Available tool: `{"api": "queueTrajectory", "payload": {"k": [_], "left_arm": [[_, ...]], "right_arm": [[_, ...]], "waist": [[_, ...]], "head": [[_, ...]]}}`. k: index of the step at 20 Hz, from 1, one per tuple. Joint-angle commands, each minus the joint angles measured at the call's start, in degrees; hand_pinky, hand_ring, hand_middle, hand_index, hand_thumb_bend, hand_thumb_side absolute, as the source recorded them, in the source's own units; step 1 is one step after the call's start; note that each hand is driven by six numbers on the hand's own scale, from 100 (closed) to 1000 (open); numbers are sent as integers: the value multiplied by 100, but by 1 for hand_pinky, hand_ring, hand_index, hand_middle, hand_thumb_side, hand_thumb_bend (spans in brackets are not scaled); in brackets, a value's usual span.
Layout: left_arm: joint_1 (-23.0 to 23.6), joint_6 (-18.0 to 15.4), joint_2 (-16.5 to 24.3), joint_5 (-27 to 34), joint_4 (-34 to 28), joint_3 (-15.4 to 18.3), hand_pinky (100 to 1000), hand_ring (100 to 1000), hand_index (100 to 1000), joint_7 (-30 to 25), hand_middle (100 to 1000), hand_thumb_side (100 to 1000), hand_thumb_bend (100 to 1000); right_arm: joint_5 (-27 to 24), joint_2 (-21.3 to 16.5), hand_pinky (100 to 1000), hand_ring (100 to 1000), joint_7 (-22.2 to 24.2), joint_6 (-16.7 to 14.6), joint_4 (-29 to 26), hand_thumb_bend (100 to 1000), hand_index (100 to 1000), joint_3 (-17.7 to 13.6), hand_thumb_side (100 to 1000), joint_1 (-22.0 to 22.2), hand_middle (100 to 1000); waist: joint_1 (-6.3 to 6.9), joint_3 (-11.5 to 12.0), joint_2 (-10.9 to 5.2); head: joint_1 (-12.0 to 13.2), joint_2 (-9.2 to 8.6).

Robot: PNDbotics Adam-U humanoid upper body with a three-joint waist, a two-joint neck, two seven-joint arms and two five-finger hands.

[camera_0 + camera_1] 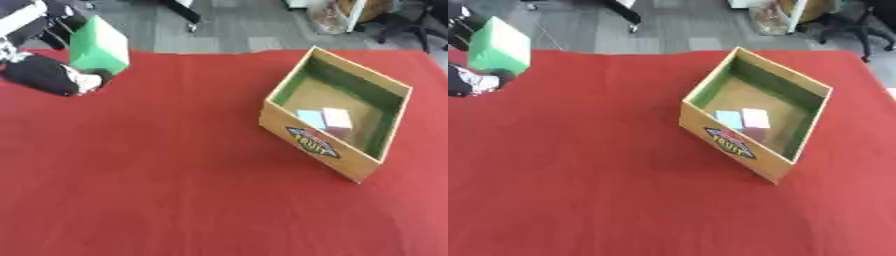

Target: Pick up the objects with one hand, pass them to the other hand, and then place them into the box on the other side of the table.

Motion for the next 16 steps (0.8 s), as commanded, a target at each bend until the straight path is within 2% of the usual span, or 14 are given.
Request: {"api": "queueTrajectory", "payload": {"k": [1,2,9,16], "left_arm": [[-23,-133,-216,55,-166,-73,746,675,508,166,616,100,137],[4,-176,-297,64,-178,-107,745,674,508,216,615,107,100],[252,-344,-762,160,-121,-319,718,623,506,560,591,149,100],[310,-694,-1300,89,49,-602,706,612,505,936,581,160,100]], "right_arm": [[25,-142,903,1000,329,-117,30,100,988,79,470,-184,881],[48,-120,903,1000,377,-105,45,100,989,114,470,-221,881],[280,-5,903,1000,699,-186,188,100,993,354,470,-364,883],[472,156,904,1000,989,-253,341,100,999,595,470,-546,887]], "waist": [[-8,40,-134],[-7,64,-136],[-13,212,-165],[-52,317,-187]], "head": [[-131,39],[-165,39],[-416,105],[-649,180]]}}
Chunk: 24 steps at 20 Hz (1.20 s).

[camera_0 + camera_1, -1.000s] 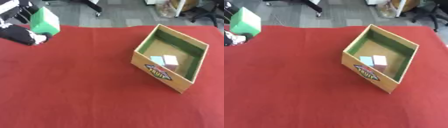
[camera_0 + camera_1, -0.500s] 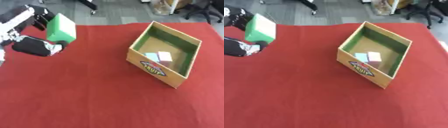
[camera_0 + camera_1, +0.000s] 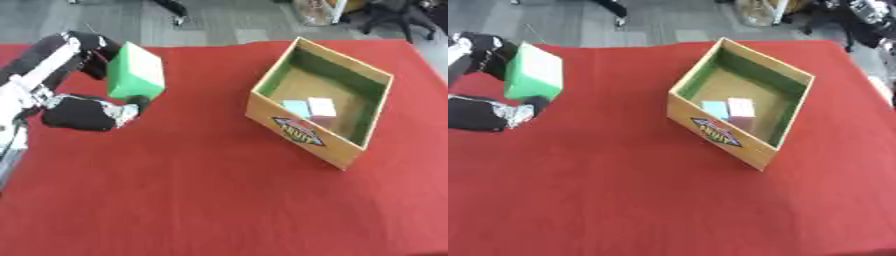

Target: Pick up the objects with one hand, pass them to the other hand, and then place them into the box on the other side of the table.

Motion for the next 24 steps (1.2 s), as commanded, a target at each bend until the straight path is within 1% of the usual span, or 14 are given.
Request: {"api": "queueTrajectory", "payload": {"k": [1,5,6,7,11,15,16,24], "left_arm": [[-69,-163,-192,-47,31,-87,704,609,505,135,579,162,100],[-85,-314,-450,-71,135,-162,699,602,504,305,573,169,100],[-86,-346,-517,-77,176,-182,696,599,504,351,572,152,100],[-87,-378,-579,-80,220,-198,694,597,504,403,569,177,100],[-93,-537,-818,-105,420,-261,686,589,503,656,563,191,100],[-92,-696,-1013,-142,635,-313,682,583,503,872,558,198,100],[-94,-738,-1069,-148,683,-326,679,580,502,907,555,204,100],[-141,-1078,-1483,-318,1140,-451,676,574,501,1105,548,215,100]], "right_arm": [[89,-89,904,1000,695,-588,32,100,1000,46,470,-133,887],[191,-34,904,1000,808,-590,110,100,1000,162,470,-213,889],[229,-18,904,1000,815,-589,125,100,1000,195,424,-236,888],[269,-3,904,1000,819,-592,137,100,1000,226,470,-258,890],[470,80,905,1000,822,-617,163,100,1000,373,470,-326,892],[643,150,906,1000,822,-657,196,100,1000,470,465,-359,892],[687,162,906,1000,822,-674,205,100,1000,495,452,-367,893],[1041,293,908,1000,822,-904,318,100,1000,676,428,-465,897]], "waist": [[-10,28,-137],[-20,160,-136],[-25,204,-134],[-30,240,-132],[-51,364,-125],[-71,407,-127],[-80,415,-127],[-158,503,-107]], "head": [[-97,25],[-188,22],[-221,26],[-253,30],[-398,49],[-515,90],[-537,93],[-674,121]]}}
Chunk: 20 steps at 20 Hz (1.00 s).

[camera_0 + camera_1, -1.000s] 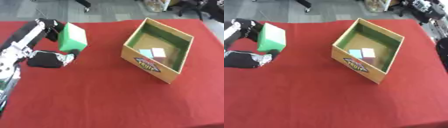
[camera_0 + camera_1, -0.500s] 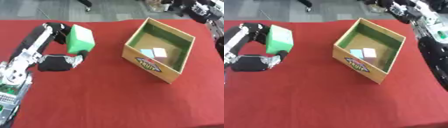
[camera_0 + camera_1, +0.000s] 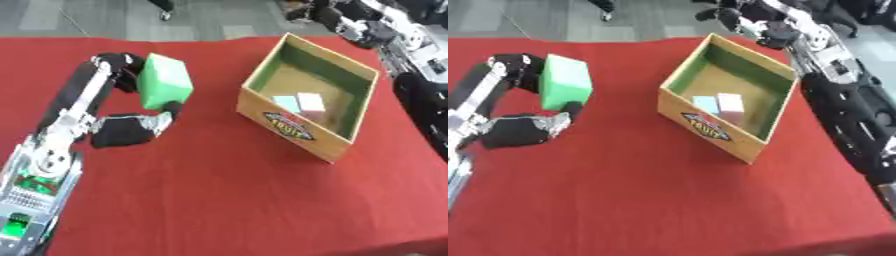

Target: Pick up the objects with one hand, pass them to the other hand, and then place them into the box on the other side of the table.

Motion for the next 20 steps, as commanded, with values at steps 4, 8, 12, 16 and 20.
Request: {"api": "queueTrajectory", "payload": {"k": [4,8,12,16,20], "left_arm": [[-162,-278,-312,-130,269,-91,675,573,501,128,547,221,100],[-189,-425,-486,-151,418,-100,673,570,501,226,543,237,100],[-190,-582,-663,-154,610,-110,671,568,501,327,540,248,100],[-210,-737,-789,-182,781,-109,674,568,501,469,539,252,100],[-223,-834,-868,-260,916,-135,673,568,502,595,538,260,100]], "right_arm": [[223,-2,910,1000,824,-980,8,100,1000,85,419,-193,899],[377,99,913,1000,824,-1034,21,100,1000,169,393,-273,903],[569,212,914,1000,824,-1070,28,100,1000,264,369,-350,907],[724,287,917,1000,824,-1117,18,100,1000,342,333,-374,911],[957,349,922,1000,824,-1247,-30,100,1000,394,264,-408,917]], "waist": [[-55,57,-93],[-91,90,-74],[-107,112,-58],[-115,110,-55],[-122,109,-48]], "head": [[-92,8],[-103,22],[-114,38],[-134,38],[-151,48]]}}
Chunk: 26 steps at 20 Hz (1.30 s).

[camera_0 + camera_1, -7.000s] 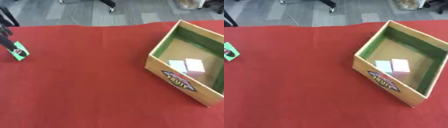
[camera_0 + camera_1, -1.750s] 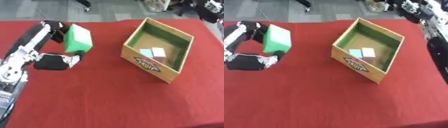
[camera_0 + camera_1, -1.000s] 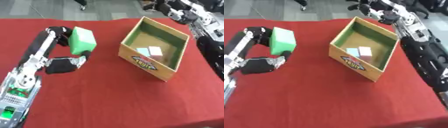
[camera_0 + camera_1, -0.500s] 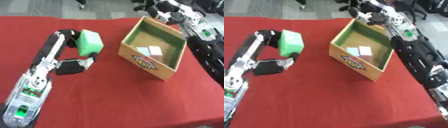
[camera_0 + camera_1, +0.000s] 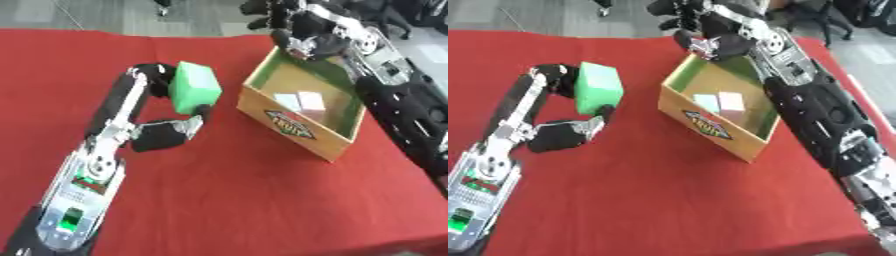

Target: Pick up the objects with one hand, pass them to the other hand, and then place them into the box on the other side of the table.

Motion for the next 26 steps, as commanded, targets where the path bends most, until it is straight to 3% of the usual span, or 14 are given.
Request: {"api": "queueTrajectory", "payload": {"k": [1,4,13,24,25,26], "left_arm": [[-127,-88,-119,-79,54,-34,673,568,502,95,538,262,100],[-131,-163,-206,-177,260,-19,672,566,501,180,536,268,100],[-213,-473,-450,-389,781,73,672,565,500,497,533,278,100],[-290,-749,-578,-851,1174,173,674,568,498,773,534,255,100],[-297,-783,-581,-925,1191,186,675,568,498,795,534,248,100],[-302,-817,-584,-1007,1207,197,676,569,498,815,535,242,100]], "right_arm": [[247,-81,923,1000,988,-1133,-103,100,1000,0,256,-139,917],[522,-21,927,1000,988,-1282,-179,100,1000,58,213,-174,924],[990,141,934,1000,988,-1516,-290,100,1000,230,204,-220,938],[1433,255,949,1000,988,-1321,-454,100,1000,551,201,-189,954],[1460,259,951,1000,988,-1285,-480,100,1000,582,217,-181,956],[1476,261,945,1000,988,-1237,-508,100,1000,610,301,-174,951]], "waist": [[1,-10,-83],[-15,-12,-79],[-56,5,-68],[-87,-17,-70],[-88,-23,-69],[-89,-29,-68]], "head": [[-26,50],[-47,78],[-49,119],[-48,142],[-50,141],[-51,143]]}}
